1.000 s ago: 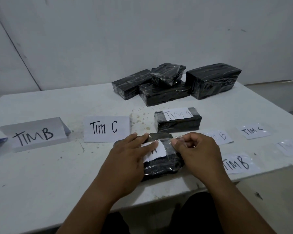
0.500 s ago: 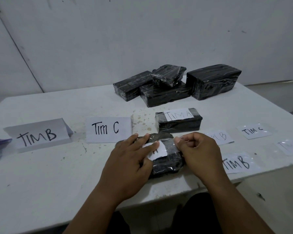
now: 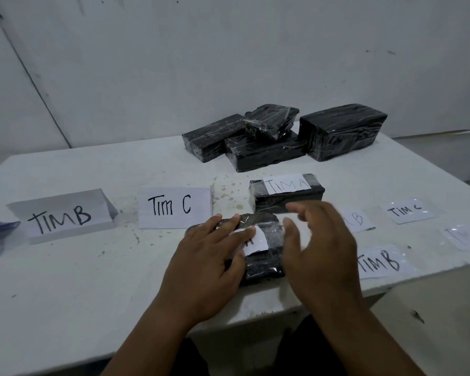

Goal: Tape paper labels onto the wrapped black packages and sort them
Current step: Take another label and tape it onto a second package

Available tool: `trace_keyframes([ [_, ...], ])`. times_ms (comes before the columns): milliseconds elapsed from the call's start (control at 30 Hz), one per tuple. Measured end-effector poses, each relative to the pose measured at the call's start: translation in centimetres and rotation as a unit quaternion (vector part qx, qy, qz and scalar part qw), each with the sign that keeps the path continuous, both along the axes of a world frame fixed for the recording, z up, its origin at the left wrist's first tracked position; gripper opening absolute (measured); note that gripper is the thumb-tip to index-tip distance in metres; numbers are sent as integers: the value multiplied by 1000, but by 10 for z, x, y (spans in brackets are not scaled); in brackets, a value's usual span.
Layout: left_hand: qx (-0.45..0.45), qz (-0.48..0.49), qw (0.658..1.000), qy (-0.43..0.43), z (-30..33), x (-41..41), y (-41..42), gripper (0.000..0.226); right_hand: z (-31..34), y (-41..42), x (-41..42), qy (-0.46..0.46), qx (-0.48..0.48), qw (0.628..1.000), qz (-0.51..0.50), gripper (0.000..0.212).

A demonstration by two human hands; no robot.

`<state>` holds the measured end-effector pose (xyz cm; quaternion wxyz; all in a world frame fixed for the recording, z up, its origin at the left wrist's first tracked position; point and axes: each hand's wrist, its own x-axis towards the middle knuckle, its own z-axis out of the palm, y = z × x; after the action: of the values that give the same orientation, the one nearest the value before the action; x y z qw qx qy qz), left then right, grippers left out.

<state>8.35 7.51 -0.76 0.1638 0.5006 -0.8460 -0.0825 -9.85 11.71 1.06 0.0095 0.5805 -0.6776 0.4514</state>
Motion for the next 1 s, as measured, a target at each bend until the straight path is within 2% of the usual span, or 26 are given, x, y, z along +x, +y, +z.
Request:
trace_keyframes([
  [67, -1, 0, 1000, 1, -1, 0, 0, 55, -5, 4, 11, 7, 81, 996, 44, 36],
  [167, 0, 2, 1000, -3, -2, 0, 0, 56, -13, 7, 21, 9, 171, 983, 58, 49],
  [300, -8, 1, 1000, -7, -1, -1, 0, 60, -10, 5, 22, -10, 161, 986, 48, 42],
  [533, -7, 3, 1000, -11, -1, -1, 1, 61, -3, 7, 17, -55, 183, 981, 41, 49],
  [767, -11, -12, 1000, 8, -3, 1, 1, 69, 1, 6, 11, -30, 216, 976, 18, 38],
  [900, -48, 29, 991, 124, -13, 7, 4, 50, 0, 5, 9, -4, 208, 978, 13, 40],
  [1000, -77, 52, 989, 112, -21, 8, 6, 43, 1, 5, 5, -9, 214, 977, 17, 41],
])
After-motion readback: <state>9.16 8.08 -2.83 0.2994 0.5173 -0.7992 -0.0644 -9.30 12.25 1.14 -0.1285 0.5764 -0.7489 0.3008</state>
